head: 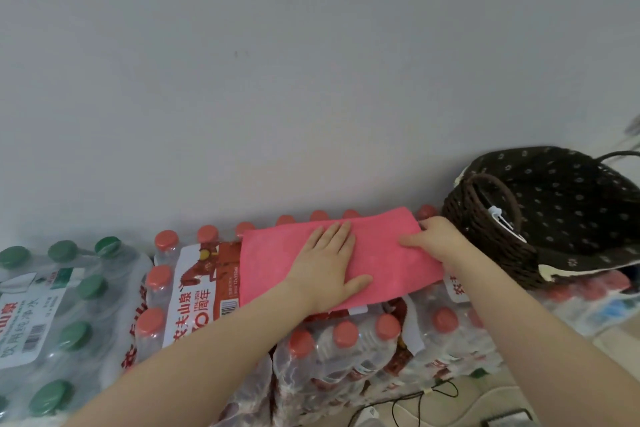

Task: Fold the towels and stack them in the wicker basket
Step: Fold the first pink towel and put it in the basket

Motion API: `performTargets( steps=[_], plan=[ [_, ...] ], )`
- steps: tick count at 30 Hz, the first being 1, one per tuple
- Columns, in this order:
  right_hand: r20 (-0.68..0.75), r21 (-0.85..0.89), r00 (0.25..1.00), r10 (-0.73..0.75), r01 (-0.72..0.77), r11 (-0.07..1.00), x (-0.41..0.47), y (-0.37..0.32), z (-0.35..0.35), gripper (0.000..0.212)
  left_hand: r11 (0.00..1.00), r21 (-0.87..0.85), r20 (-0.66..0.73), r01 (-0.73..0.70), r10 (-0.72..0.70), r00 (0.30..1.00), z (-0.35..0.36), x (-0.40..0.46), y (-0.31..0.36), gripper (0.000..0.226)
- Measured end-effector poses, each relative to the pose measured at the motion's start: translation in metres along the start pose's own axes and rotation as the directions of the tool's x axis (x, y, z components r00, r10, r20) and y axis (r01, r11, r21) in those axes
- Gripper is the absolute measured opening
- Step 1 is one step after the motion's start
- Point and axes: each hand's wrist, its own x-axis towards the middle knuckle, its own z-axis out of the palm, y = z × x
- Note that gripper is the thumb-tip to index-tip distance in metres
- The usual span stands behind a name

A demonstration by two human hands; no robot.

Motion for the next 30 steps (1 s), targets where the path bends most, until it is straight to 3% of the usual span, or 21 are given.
performTargets(
  steps=[3, 5, 7, 9, 12, 13, 16, 19, 22, 24, 25, 27, 30],
  plan=[
    [0.161, 0.245, 0.984, 0.074, -0.113, 0.963, -0.004, -0.004, -0.007, 0.033, 1.000, 0.002, 0.037, -0.016, 0.016, 0.999, 0.004, 0.016, 0.009, 0.103],
    [0.223, 0.244, 0.974, 0.048, -0.103, 0.964, -0.006, -0.004, -0.010, 0.031, 1.000, 0.013, 0.071, 0.006, -0.007, 0.997, 0.009, 0.021, 0.009, 0.107],
    [0.194, -0.026, 0.981, -0.018, 0.024, 0.999, -0.009, -0.006, -0.010, 0.029, 1.000, 0.019, 0.090, 0.018, -0.020, 0.996, 0.012, 0.023, 0.007, 0.112],
    [0.137, -0.346, 0.978, -0.154, 0.193, 0.918, -0.013, -0.010, -0.010, 0.028, 0.999, 0.020, 0.097, 0.027, -0.028, 0.995, 0.014, 0.022, 0.008, 0.115],
    [0.161, -0.393, 0.943, -0.290, 0.331, 0.858, -0.024, -0.030, -0.005, 0.025, 1.000, -0.031, 0.103, -0.004, 0.008, 0.995, 0.008, 0.023, 0.004, 0.110],
    [0.166, -0.367, 0.936, -0.312, 0.352, 0.861, -0.029, -0.040, -0.002, 0.021, 0.991, -0.128, 0.087, -0.032, 0.044, 0.995, 0.004, 0.021, 0.000, 0.103],
    [0.177, -0.420, 0.928, -0.329, 0.373, 0.827, -0.040, -0.059, 0.013, 0.017, 0.814, -0.573, -0.091, -0.101, 0.059, 0.994, -0.013, 0.009, -0.019, 0.074],
    [0.199, -0.460, 0.918, -0.344, 0.398, 0.794, -0.050, -0.067, 0.040, 0.037, 0.682, -0.729, -0.249, -0.065, -0.177, 0.952, -0.015, -0.005, -0.043, 0.053],
    [0.208, -0.430, 0.895, -0.396, 0.447, 0.784, -0.056, -0.075, 0.071, 0.036, 0.386, -0.921, -0.079, 0.041, -0.291, 0.954, -0.021, -0.013, -0.049, 0.028],
    [0.216, -0.414, 0.886, -0.409, 0.463, 0.784, -0.060, -0.077, 0.091, 0.044, 0.255, -0.963, -0.017, 0.084, -0.371, 0.929, -0.020, -0.011, -0.051, 0.024],
    [0.220, -0.415, 0.885, -0.411, 0.466, 0.782, -0.062, -0.076, 0.100, 0.053, 0.258, -0.961, -0.025, 0.097, -0.434, 0.900, -0.019, -0.009, -0.053, 0.024],
    [0.239, -0.405, 0.883, -0.403, 0.468, 0.786, -0.066, -0.074, 0.111, 0.065, 0.394, -0.905, -0.068, 0.158, -0.502, 0.862, -0.019, -0.002, -0.056, 0.028],
    [0.230, -0.320, 0.842, -0.487, 0.538, 0.780, -0.066, -0.068, 0.107, 0.051, 0.578, -0.793, -0.103, 0.194, -0.441, 0.891, -0.021, 0.008, -0.056, 0.032]
  ],
)
